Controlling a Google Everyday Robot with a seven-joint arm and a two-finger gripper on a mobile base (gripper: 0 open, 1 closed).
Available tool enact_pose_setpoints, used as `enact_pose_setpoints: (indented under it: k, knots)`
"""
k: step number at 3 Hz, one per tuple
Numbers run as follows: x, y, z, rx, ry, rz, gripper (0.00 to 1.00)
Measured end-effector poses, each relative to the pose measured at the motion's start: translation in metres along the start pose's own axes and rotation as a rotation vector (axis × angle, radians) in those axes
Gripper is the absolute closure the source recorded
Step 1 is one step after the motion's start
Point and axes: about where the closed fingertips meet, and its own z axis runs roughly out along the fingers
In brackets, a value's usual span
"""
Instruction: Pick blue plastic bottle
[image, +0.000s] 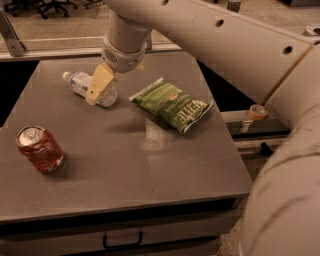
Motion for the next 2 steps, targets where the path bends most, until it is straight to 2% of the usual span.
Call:
enact_pose_setpoints:
  k: [1,2]
  knots:
    - [-0.028,0.006,0.032,-0.015,0.016,-0.018,0.0]
    - [-0.044,0.014,0.061,-0.049,0.035,-0.035,0.17]
